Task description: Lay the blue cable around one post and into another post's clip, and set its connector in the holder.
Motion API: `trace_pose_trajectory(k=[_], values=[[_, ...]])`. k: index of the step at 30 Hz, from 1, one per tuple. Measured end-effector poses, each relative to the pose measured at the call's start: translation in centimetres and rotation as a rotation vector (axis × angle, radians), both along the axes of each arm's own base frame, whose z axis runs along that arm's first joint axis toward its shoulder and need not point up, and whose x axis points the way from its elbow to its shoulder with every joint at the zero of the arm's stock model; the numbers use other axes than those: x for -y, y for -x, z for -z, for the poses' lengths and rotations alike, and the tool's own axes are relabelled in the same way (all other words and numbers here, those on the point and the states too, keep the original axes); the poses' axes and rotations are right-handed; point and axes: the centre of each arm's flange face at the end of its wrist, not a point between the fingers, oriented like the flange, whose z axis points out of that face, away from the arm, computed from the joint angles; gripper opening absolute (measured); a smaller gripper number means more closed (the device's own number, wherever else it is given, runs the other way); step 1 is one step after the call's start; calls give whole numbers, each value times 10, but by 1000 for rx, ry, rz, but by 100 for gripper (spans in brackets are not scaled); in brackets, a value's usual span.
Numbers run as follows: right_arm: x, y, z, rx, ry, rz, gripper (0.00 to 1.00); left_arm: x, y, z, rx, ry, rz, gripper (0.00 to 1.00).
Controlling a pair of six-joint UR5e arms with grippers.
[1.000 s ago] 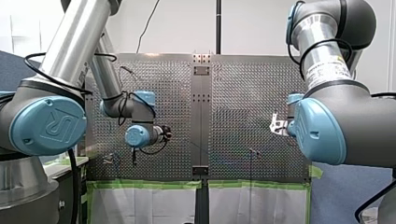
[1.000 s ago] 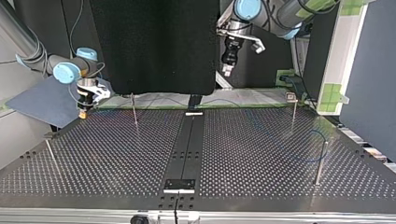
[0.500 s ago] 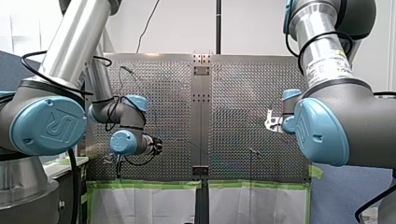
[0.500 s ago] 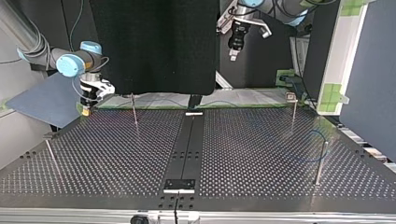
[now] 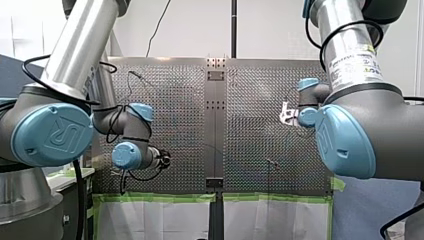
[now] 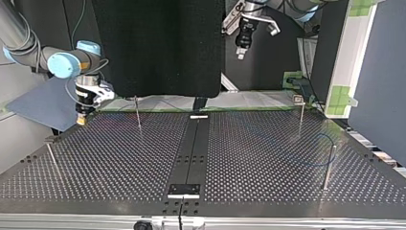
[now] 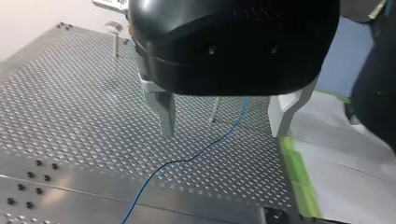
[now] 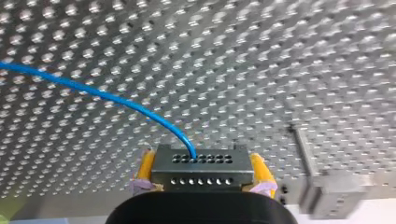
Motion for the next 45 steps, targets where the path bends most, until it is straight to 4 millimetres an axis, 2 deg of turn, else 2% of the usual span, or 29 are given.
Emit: trace_pose_trajectory(k=[5, 11, 21, 28, 36, 45], values=[[-2, -1, -22, 9, 31, -1, 0, 4, -7, -4, 37, 31, 9, 100], [-3, 9, -43, 42, 51, 15, 0, 4, -10, -6, 59, 42, 8, 100], [3, 33, -44, 47, 28, 54, 0, 1, -11, -5, 43, 23, 1, 100], [15, 52, -51, 48, 70, 67, 0, 0, -10, -4, 34, 18, 0, 100], [25, 59, -65, 29, 87, 20, 0, -1, -9, -3, 22, 12, -2, 100], [30, 69, -68, 21, 72, -34, 0, -4, -7, 0, -6, -8, -7, 100]])
